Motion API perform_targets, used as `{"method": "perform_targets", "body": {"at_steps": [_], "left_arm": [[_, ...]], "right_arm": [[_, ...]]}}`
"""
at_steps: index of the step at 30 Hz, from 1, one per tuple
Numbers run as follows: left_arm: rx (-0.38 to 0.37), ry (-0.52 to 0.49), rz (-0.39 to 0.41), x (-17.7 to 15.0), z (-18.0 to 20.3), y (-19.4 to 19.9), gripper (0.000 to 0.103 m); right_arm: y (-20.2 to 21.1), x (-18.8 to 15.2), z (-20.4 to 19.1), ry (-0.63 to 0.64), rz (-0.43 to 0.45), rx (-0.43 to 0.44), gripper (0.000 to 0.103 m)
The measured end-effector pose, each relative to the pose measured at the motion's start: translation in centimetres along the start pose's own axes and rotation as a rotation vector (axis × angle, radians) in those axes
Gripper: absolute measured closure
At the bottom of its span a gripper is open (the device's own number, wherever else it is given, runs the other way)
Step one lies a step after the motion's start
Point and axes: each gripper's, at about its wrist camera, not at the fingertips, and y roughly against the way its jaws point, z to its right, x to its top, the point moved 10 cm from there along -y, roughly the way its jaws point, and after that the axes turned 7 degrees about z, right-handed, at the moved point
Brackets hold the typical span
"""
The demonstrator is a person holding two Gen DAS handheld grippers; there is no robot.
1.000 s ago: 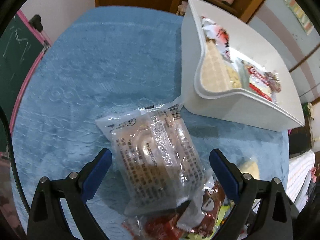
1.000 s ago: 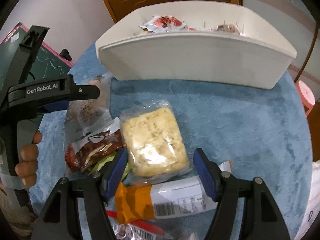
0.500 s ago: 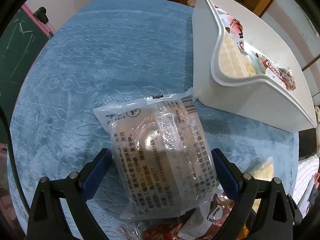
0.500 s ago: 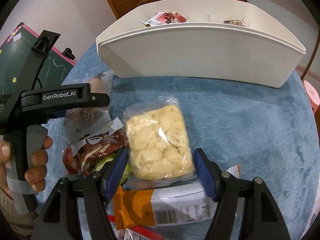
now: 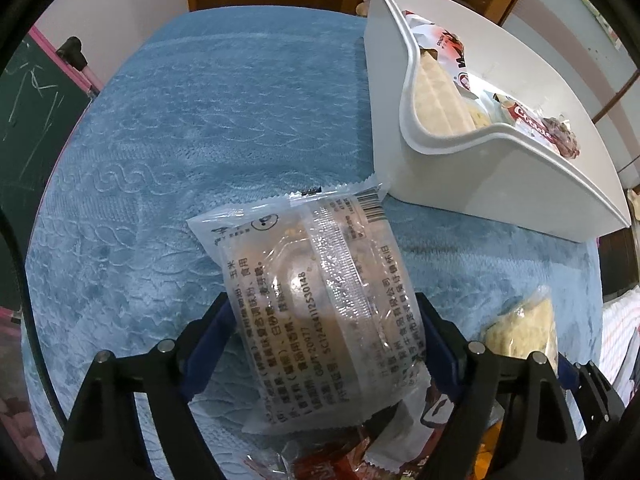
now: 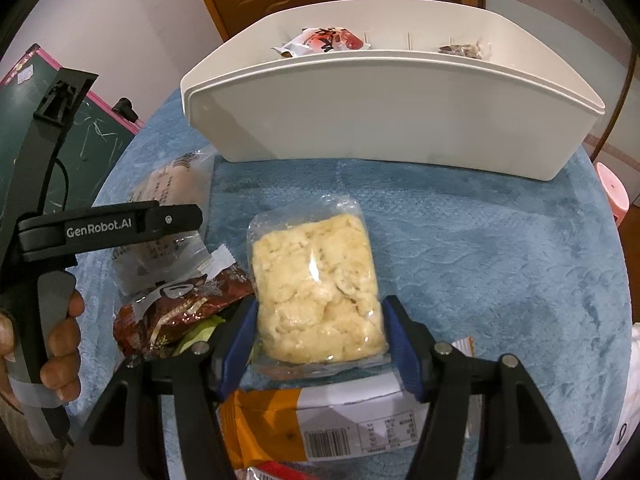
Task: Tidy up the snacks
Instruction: 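Lift both packs over the white bin and release them inside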
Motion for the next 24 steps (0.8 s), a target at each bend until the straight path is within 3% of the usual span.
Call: {"method": "perform_targets", "body": {"at_steps": [9, 15, 24], "left_arm": [[-0.004, -0.023, 0.009, -0.7, -0.2, 0.5, 0.021], [-0.018, -0.014, 0.020, -1.0, 0.2, 1.4, 0.029], [-0.054, -0.019, 0.046, -2.2, 0.1, 5.2, 0.030]], "right_arm": [[0.0, 0.0, 0.0, -0.002, 0.000, -0.006, 0.040], [0.1, -0.1, -0.1, 0.008, -0.004, -0.025, 0.041], [3.1, 0.4, -1.3, 0.035, 0.047, -0.058, 0.042]]}}
